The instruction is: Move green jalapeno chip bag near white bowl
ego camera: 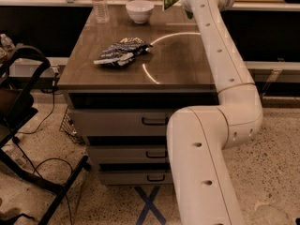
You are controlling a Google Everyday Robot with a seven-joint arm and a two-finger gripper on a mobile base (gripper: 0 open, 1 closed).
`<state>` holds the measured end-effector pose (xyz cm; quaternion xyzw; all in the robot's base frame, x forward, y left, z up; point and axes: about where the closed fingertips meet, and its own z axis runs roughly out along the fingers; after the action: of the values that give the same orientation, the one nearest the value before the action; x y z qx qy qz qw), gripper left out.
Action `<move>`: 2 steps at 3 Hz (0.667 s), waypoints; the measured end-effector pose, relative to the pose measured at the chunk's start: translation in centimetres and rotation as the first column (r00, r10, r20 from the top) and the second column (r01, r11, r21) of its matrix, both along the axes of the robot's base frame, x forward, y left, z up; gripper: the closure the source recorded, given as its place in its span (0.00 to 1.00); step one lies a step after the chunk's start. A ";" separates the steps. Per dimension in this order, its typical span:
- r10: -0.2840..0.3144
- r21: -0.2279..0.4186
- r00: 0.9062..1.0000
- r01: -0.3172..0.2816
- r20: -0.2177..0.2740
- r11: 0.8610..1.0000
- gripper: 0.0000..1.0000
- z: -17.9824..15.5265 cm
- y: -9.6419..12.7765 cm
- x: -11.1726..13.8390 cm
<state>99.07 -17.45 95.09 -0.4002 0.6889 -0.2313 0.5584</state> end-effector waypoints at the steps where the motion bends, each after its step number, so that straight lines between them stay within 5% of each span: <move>1: 0.011 0.000 1.000 -0.011 -0.011 1.000 0.66 -0.2 0.2 -0.2; 2: 0.012 0.000 1.000 -0.012 -0.014 1.000 0.43 -0.4 0.4 -0.1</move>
Offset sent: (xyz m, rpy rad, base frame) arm -0.0019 0.0012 -0.0003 0.0003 0.0087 0.0088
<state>98.98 -17.08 94.66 -0.4060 0.6903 -0.2253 0.5549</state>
